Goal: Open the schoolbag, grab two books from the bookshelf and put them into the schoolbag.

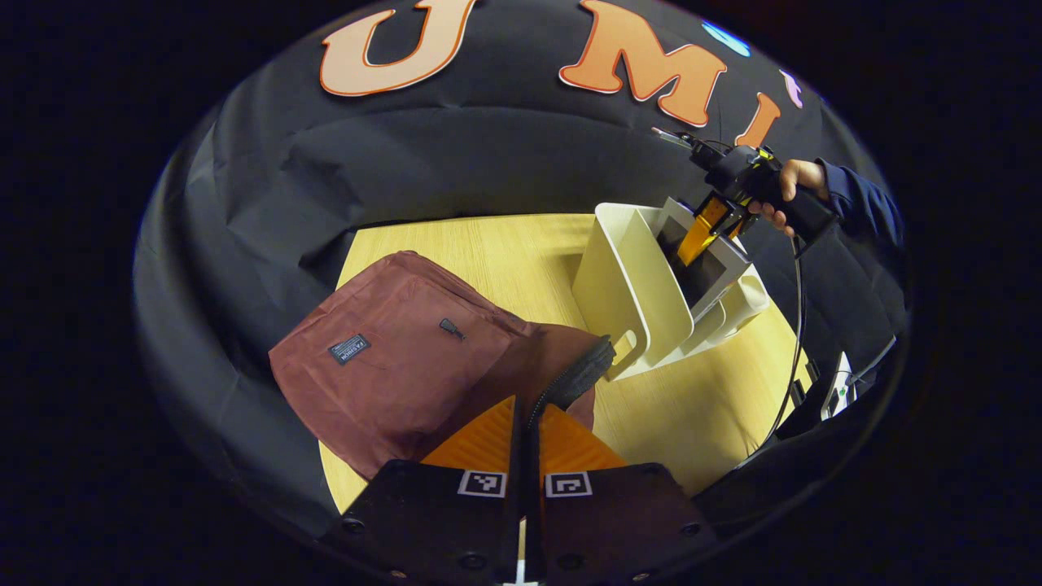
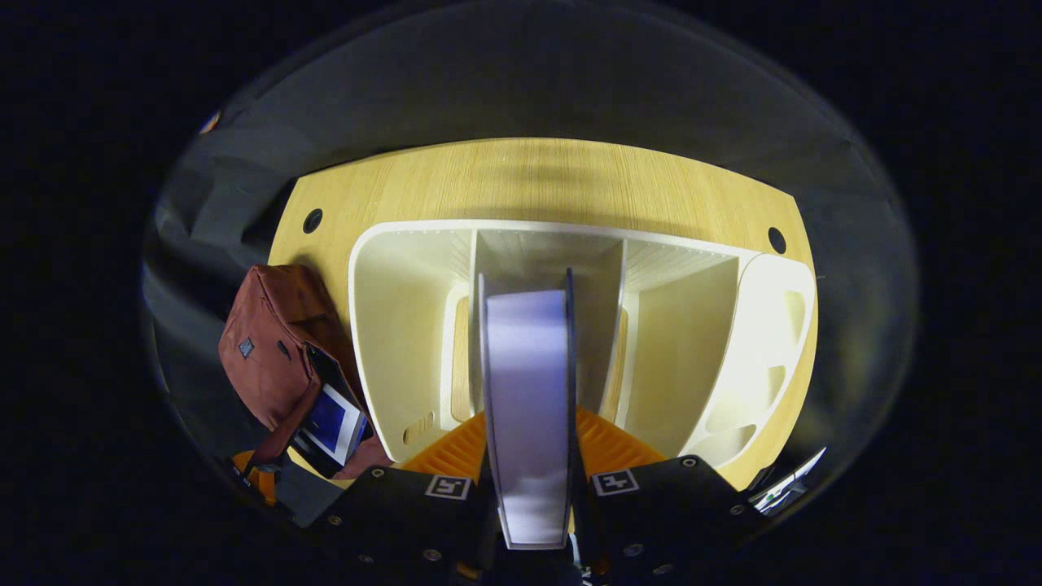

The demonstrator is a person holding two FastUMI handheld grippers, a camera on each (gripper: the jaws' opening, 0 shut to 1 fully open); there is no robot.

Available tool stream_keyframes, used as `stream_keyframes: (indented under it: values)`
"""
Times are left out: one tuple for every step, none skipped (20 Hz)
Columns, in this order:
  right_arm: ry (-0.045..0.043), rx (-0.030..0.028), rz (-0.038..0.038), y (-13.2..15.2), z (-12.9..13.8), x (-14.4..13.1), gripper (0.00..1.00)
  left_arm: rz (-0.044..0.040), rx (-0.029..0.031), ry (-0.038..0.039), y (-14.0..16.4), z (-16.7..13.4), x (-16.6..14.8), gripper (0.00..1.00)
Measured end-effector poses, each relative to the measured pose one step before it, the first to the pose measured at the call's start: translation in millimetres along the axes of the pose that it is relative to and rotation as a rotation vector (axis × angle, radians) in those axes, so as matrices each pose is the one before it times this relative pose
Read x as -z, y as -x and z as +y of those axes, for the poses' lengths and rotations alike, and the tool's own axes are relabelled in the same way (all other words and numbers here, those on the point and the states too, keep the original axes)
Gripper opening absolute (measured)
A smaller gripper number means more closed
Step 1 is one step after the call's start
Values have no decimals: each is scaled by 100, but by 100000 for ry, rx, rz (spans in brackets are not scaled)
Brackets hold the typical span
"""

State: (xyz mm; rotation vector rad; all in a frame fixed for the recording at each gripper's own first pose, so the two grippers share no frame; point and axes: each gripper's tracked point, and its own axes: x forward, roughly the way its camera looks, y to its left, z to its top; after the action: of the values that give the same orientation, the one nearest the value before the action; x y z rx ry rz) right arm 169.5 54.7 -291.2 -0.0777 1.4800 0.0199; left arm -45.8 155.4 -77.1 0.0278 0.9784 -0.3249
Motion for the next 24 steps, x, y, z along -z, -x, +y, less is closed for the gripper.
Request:
stream_keyframes:
  values:
    - [-38, -61, 110, 373, -122, 36, 39, -104, 277, -362, -76, 107, 26, 4]
    - [496, -23, -752, 581, 25, 48, 39, 102, 497, -62, -9, 65, 56, 4]
    - [446, -17, -1369, 939, -21, -60, 38, -132, 201, -257, 52, -65, -60, 4]
    - [448, -79, -1537, 1067, 54, -72, 38, -102, 517, -101, 60, -29, -12, 4]
    - [-269, -254, -1979, 1181, 24, -42, 37, -380, 458, -463, 71, -47, 37, 4]
    - [173, -409, -1856, 1216, 82, -64, 37, -158, 765, -315, -64, 49, 24, 4]
    - [139, 5, -2192, 1145, -16, -88, 37, 166, 499, -78, 90, 35, 79, 4]
    - [223, 119, -1724, 1202, 3, -51, 37, -162, 99, 128, -88, 80, -3, 4]
    - [156, -105, -1570, 1181, 72, 109, 37, -7, 613, 389, -40, -135, -46, 4]
    - [-34, -267, -1376, 1161, 128, 121, 37, -311, 442, 16, 68, -18, 13, 4]
    - [-364, -305, -1369, 1170, 55, 221, 37, -319, 507, -521, 175, 109, 130, 4]
    - [-850, -69, -1104, 1022, -25, 285, 37, 165, -228, -618, -12, 99, -90, 4]
    - [-900, -481, -1072, 1224, 22, 193, 37, -180, 134, -854, 181, 136, -46, 4]
    - [-893, -746, -1605, 1080, 163, 178, 37, -477, 71, -911, 198, 119, -205, 4]
    - [-674, -712, -1989, 1175, 54, 19, 37, 96, 294, -474, 139, 41, -80, 4]
    - [-553, -735, -1988, 883, 97, 307, 37, -289, 121, -556, 8, 108, -161, 4]
    - [-781, -1163, -1697, 780, 209, 278, 37, 129, 150, -163, 127, 122, -80, 4]
    - [-231, -1189, -1384, 737, 242, 292, 37, -160, 47, -528, 10, 21, -97, 4]
    - [-463, -1247, -1595, 518, 67, 358, 37, 152, 219, -442, 113, -46, -122, 4]
    - [-907, -1398, -1104, 449, 362, 506, 37, 90, -81, -982, 113, 74, -22, 4]
    - [-1101, -2191, -705, 251, 568, 593, 36, 67, -342, -804, -18, 223, -200, 4]
    - [-1115, -2859, -503, 128, 664, 670, 36, -23, -108, -827, 51, 133, -108, 4]
    - [-1343, -3284, 96, -92, 569, 701, 36, 231, 149, -965, 34, 84, 18, 4]
    - [-2708, -3129, 54, -269, 487, 713, 36, -113, -228, -1014, 13, 217, -63, 4]
